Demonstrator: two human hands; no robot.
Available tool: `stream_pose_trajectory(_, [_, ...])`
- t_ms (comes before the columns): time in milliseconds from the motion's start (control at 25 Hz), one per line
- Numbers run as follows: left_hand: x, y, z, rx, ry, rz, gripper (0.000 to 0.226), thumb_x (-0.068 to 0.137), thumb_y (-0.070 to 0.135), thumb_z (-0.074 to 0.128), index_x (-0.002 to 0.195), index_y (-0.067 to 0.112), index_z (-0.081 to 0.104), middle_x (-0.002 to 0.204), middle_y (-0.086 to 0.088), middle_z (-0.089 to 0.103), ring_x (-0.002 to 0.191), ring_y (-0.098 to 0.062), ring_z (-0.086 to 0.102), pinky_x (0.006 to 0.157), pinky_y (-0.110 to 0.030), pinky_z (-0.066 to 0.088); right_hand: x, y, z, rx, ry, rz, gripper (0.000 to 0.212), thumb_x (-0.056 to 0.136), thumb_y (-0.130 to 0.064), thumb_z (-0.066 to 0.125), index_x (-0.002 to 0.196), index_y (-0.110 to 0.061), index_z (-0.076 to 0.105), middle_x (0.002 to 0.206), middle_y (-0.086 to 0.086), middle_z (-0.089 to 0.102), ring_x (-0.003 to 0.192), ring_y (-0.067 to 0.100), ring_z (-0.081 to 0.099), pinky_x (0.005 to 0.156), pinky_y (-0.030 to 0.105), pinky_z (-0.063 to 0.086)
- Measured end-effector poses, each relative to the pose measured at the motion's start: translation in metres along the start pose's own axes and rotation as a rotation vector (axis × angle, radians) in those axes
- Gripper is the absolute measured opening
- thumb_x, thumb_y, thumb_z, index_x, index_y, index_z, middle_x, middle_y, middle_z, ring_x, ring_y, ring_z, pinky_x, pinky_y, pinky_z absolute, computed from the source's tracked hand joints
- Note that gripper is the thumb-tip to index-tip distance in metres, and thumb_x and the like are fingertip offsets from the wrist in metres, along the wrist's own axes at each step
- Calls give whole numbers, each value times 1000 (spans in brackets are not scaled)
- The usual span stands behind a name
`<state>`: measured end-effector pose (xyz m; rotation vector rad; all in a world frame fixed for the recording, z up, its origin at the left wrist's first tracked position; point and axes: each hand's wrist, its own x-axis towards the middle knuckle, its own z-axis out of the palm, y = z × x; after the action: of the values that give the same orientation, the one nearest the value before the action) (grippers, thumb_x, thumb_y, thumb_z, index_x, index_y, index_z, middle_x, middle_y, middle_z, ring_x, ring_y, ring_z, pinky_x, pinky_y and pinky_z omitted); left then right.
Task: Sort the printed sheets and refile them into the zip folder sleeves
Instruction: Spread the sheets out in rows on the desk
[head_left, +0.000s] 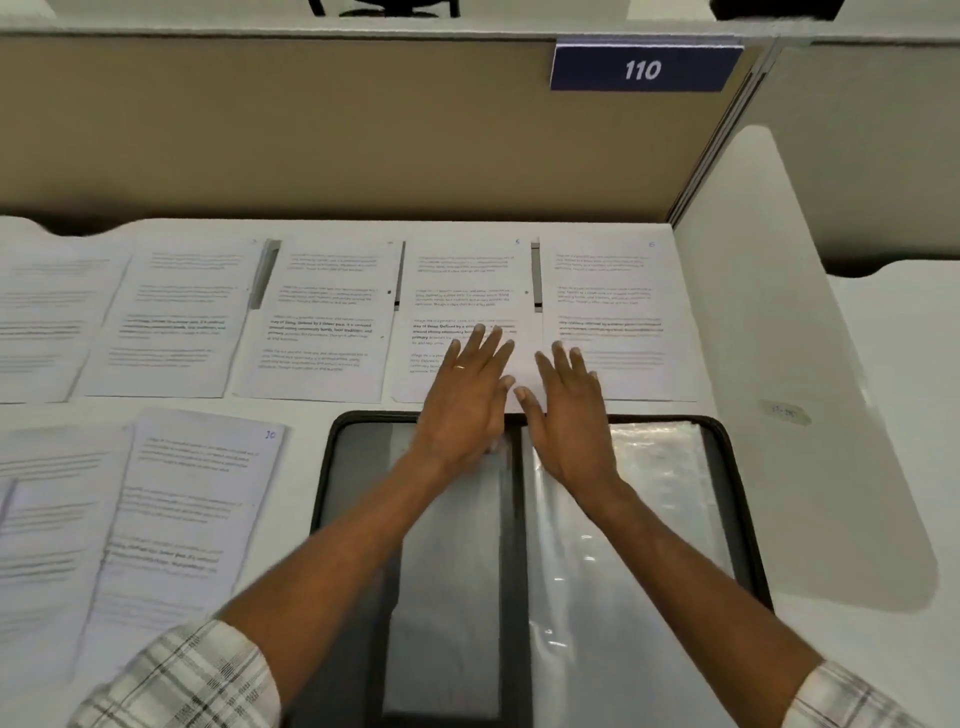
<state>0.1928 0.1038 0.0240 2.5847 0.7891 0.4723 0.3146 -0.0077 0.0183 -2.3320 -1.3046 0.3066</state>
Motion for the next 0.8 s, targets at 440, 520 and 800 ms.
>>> stream_pose_trajectory(440, [-268,-128,-135,237,55,-305,62,110,49,23,160,16,36,169,-5,27,158,-24,18,126,-56,21,-147,-218,96,-76,-222,-315,72,103,-59,9,163,-19,21,171,2,6,158,23,-1,128,42,1])
stream_pose_trajectory(520, [-306,-156,-158,275,62,-318,64,109,53,21,160,17,35,169,-4,25,158,-24,17,127,-56,18,-163,-253,116,-85,-220,-333,79,99,-63,0,163,-21,18,171,0,2,158,21,-5,126,41,-3])
stream_pose_trajectory(800, [-407,-261,-238,279,44,-320,66,110,52,18,153,12,48,165,-9,35,155,-27,28,123,-61,26,-208,-366,186,-92,-222,-300,74,102,-59,8,161,-18,25,169,3,10,158,24,4,124,41,3])
